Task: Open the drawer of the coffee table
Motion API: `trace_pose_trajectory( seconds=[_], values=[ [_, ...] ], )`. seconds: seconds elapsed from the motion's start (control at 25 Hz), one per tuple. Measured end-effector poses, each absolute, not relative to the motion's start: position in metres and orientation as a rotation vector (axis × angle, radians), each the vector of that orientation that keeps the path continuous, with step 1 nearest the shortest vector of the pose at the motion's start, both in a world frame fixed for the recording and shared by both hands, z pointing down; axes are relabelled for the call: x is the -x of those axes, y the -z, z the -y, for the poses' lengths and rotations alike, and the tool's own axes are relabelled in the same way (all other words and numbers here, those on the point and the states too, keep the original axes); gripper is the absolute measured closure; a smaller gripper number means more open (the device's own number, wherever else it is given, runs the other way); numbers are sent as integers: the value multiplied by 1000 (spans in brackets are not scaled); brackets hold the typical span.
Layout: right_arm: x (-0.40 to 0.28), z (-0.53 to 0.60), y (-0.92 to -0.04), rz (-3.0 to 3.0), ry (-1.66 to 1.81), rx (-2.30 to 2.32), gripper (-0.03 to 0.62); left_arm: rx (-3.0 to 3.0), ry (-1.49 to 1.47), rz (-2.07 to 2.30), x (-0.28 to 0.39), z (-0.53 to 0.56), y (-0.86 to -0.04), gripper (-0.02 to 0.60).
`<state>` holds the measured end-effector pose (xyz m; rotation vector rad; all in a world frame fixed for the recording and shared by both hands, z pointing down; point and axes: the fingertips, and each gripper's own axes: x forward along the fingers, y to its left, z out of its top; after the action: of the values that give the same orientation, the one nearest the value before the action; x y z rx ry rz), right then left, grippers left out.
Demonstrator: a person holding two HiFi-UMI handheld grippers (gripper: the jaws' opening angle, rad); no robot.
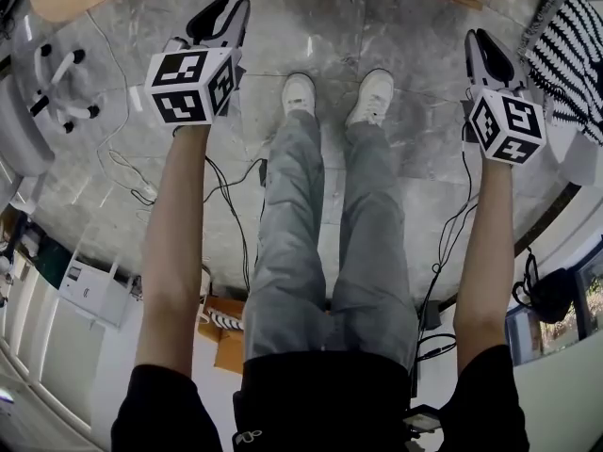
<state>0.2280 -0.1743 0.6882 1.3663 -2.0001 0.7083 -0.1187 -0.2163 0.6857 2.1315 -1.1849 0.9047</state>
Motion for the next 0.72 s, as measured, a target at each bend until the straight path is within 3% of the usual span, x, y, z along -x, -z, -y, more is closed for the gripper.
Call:
trace_pose_trajectory(
  seconds=[0.08, 0.16, 0.72],
  values=[
    [-232, 180, -694, 1989, -711, -1351, 544, -2123, -933, 1186, 120, 222, -691, 463],
    [-235, 185, -698, 1982, -711, -1328, 456, -2120, -963, 1186, 122, 227, -696, 448],
    [-228, 224, -717, 2020, -504, -1067, 433, -2156, -1020, 1177, 121, 254, -707, 420]
  ],
)
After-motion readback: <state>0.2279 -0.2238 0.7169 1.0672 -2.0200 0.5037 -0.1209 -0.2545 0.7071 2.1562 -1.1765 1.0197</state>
